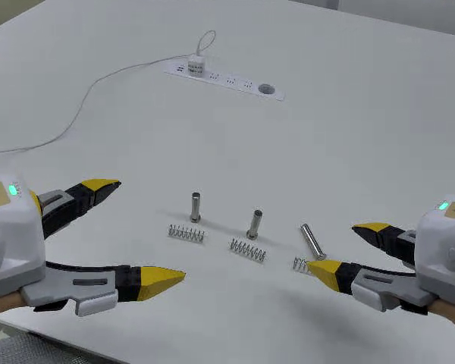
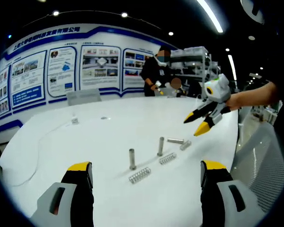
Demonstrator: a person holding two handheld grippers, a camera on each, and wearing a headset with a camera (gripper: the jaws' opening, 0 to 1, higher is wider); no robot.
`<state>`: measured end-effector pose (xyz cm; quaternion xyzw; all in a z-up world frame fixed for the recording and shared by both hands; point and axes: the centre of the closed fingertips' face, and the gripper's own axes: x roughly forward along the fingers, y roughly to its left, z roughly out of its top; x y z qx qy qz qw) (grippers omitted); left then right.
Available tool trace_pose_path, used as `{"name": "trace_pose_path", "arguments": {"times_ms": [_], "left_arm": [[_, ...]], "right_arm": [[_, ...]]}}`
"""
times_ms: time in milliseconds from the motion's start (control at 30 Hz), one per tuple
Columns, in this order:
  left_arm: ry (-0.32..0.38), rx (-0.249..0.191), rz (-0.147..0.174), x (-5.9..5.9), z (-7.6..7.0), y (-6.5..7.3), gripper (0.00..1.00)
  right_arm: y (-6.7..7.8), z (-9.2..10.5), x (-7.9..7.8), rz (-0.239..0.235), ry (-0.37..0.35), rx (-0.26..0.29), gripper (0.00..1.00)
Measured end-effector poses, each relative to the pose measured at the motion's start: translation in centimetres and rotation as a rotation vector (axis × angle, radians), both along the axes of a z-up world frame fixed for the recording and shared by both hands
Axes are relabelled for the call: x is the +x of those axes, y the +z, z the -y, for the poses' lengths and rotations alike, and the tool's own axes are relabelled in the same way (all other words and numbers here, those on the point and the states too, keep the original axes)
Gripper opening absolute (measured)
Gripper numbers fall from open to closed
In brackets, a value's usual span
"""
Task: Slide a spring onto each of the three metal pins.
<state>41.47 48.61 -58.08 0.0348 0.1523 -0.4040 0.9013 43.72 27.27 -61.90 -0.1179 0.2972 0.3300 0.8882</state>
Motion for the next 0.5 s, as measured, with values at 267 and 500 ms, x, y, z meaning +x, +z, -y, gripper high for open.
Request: {"name": "trace_pose_path", "arguments": {"times_ms": [267, 500], "left_arm": [[-0.018, -0.006, -0.032, -0.5, 0.5, -0.6, 0.97], [-0.018, -0.016, -0.042, -0.5, 0.5, -0.7, 0.96]], "right_arm": [[-1.5, -0.6, 2.1, -0.038, 0.031, -0.040, 0.45], [-3.2, -0.7, 3.5, -0.085, 0.029, -0.091, 0.42]]}}
